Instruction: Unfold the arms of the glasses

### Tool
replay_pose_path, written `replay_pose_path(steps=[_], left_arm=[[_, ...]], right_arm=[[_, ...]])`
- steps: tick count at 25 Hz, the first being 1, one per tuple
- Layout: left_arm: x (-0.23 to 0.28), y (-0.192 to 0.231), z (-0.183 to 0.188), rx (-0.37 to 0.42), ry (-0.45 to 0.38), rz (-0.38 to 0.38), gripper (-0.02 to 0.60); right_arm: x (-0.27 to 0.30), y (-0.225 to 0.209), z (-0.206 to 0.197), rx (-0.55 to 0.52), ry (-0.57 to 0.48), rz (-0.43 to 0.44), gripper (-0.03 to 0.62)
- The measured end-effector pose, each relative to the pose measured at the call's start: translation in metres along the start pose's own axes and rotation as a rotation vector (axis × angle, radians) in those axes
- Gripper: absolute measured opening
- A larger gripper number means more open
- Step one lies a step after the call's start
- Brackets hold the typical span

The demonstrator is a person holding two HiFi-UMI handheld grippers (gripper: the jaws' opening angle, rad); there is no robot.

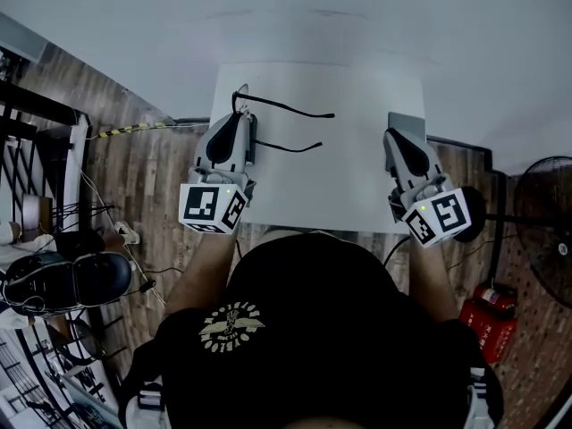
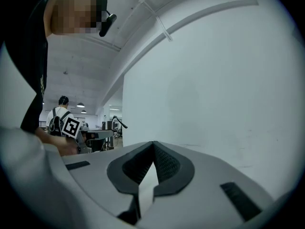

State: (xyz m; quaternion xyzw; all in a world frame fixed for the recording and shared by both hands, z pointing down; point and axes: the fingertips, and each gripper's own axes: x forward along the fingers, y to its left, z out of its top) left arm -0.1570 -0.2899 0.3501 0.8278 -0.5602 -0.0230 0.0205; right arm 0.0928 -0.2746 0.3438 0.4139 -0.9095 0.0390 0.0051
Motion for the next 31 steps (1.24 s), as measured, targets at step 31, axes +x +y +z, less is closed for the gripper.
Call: replay_pose_path(steps=[31], left_arm=[[-0.079,-0.058,0.011,-0.008,-0.042,-0.003,0.02]], right_arm=[[-0.093,0.039,0.006,-0.016,-0.01,0.019,0.0]])
